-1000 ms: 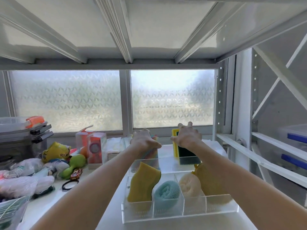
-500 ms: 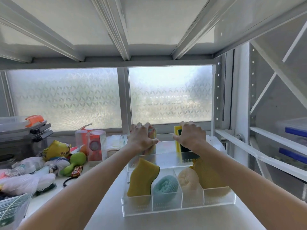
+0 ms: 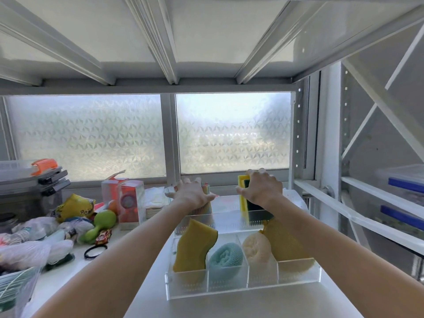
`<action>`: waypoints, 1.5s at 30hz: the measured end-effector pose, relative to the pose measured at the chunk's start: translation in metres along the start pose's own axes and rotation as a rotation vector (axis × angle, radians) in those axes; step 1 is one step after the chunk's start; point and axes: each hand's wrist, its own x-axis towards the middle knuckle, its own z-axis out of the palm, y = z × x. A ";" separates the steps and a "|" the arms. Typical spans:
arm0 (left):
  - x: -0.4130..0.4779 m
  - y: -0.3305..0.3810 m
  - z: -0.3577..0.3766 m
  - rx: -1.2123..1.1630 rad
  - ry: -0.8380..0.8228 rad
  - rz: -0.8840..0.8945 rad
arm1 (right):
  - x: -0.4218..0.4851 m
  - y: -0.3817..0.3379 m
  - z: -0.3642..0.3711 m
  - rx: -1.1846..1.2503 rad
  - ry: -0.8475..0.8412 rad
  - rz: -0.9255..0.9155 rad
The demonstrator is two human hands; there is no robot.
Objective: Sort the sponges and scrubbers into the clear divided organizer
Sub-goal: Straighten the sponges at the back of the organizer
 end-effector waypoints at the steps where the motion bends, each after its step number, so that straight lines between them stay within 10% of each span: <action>1: 0.000 0.001 -0.002 0.029 -0.035 -0.020 | 0.000 0.000 0.000 -0.002 -0.003 -0.001; 7: -0.005 0.035 -0.018 -0.101 0.248 0.287 | -0.001 0.003 -0.002 0.008 -0.047 -0.004; 12: -0.005 0.085 -0.007 -0.598 -0.173 0.303 | -0.007 0.009 -0.001 0.099 -0.080 0.034; 18: 0.000 0.093 0.000 -0.890 -0.228 0.200 | -0.006 0.015 -0.006 0.141 -0.057 0.022; 45: 0.000 0.090 0.001 -0.769 -0.305 0.204 | -0.002 0.014 0.009 0.197 -0.099 0.014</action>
